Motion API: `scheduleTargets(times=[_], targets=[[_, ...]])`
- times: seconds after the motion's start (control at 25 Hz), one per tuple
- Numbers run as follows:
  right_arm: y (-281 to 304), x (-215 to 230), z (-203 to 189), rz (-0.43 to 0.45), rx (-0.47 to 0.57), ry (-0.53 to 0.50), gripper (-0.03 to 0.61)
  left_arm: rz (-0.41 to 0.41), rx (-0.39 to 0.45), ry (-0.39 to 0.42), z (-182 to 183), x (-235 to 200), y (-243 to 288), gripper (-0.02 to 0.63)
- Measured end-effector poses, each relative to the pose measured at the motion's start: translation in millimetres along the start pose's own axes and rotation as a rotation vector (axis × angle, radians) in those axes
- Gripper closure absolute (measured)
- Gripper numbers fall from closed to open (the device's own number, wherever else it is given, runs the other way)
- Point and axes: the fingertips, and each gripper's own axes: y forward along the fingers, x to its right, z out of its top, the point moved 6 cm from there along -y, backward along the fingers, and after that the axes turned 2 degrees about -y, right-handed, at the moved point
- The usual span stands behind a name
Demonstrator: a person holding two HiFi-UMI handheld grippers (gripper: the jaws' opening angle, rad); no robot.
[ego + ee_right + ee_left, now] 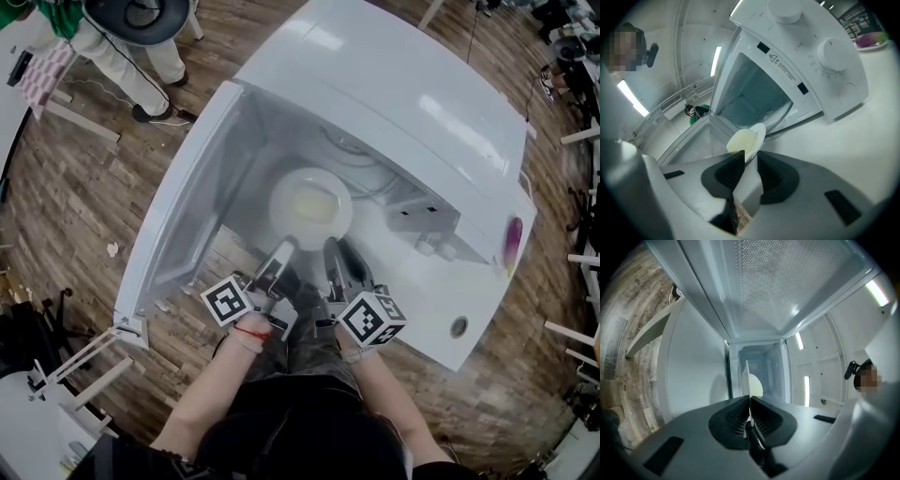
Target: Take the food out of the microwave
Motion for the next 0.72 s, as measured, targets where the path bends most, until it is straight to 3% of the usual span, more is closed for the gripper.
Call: scheduleTargets(times=[0.72], targets=[[-30.2, -7.0, -37.4, -0.061, 0.025, -0.014, 0.48, 0.027, -0.084, 0.008, -12.9, -11.0, -36.1, 0.595]])
